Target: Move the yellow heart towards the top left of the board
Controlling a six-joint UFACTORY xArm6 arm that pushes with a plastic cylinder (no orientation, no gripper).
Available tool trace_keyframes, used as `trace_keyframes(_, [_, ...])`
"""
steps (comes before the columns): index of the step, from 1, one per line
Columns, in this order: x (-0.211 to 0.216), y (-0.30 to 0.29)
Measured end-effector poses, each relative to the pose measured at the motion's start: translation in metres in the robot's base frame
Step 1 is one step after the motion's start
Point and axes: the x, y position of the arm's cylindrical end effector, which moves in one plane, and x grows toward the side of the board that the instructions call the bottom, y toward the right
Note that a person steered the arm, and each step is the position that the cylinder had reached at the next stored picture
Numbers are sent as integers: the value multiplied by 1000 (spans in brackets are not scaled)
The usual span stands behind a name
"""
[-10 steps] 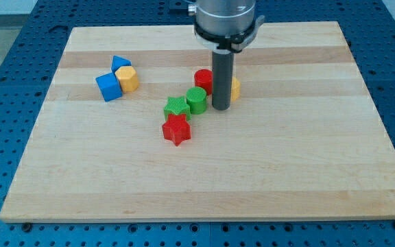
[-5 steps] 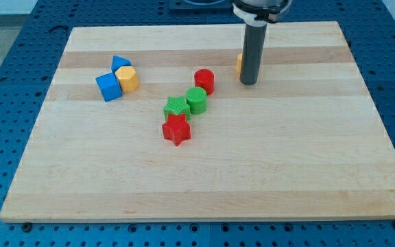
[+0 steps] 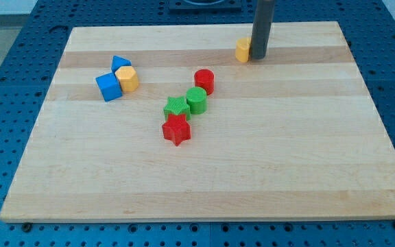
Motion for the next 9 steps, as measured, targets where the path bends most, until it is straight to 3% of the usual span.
trace_keyframes(6, [-28,-48])
trace_keyframes(9, [-28,-154])
